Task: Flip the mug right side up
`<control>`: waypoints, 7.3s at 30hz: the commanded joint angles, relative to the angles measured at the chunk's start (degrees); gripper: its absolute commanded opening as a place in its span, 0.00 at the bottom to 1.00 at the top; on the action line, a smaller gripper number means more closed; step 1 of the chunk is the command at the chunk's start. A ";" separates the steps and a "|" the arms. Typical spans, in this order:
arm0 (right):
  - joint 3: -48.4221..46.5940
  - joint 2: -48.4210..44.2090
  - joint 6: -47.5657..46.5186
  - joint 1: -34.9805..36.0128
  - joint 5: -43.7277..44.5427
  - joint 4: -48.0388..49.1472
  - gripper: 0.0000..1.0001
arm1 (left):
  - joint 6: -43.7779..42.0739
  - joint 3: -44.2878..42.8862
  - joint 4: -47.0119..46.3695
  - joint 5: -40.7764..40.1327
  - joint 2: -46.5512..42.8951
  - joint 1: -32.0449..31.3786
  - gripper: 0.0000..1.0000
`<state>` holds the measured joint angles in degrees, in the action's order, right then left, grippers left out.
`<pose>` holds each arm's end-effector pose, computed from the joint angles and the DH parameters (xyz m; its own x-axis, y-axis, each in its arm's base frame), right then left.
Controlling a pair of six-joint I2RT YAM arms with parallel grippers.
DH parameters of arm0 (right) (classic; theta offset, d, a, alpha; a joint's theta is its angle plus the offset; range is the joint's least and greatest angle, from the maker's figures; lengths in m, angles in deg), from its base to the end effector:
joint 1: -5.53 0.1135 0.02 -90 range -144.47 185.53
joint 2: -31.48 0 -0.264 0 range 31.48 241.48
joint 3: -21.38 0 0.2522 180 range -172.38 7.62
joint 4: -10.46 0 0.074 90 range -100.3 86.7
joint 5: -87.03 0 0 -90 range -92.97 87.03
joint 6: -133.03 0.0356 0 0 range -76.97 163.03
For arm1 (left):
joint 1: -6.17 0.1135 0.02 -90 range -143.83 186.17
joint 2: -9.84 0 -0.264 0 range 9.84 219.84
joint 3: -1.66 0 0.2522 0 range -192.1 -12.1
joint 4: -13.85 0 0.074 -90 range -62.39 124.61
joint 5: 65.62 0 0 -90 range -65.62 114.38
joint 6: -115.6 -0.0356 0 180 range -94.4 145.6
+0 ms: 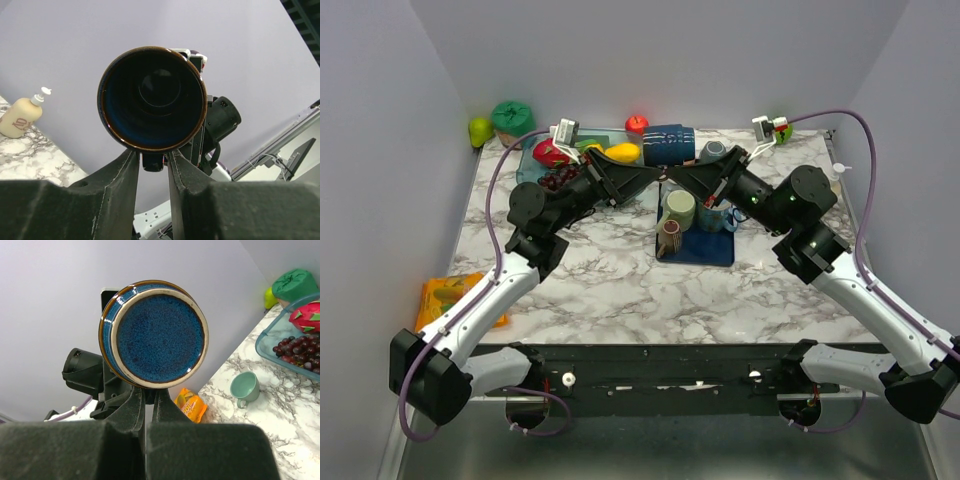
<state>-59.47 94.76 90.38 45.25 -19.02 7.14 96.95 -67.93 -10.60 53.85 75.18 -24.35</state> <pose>0.1834 0.1652 0.4521 -0.4750 0.5243 -0.7067 -0.6950 0.2691 0.6668 0.2094 -0.1438 0.4225 -0.6388 -0.5810 -0.5043 0.6522 -0.0613 -0.7555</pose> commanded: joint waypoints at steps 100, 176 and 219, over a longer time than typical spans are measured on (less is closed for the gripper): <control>4.34 17.39 -18.96 2.37 24.67 -34.70 0.98 | -44.72 0.73 59.66 -42.58 9.11 13.12 0.78; -6.12 43.41 -9.65 7.56 46.38 -39.09 0.16 | -45.60 2.57 60.19 -27.01 -8.04 13.12 0.99; -5.16 25.39 -9.21 6.94 31.26 -37.77 0.00 | -41.65 6.88 52.81 -7.15 -9.97 13.03 0.99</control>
<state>-64.17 119.79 81.09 52.42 10.88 -31.46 54.60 -62.49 42.40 43.56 64.56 -11.30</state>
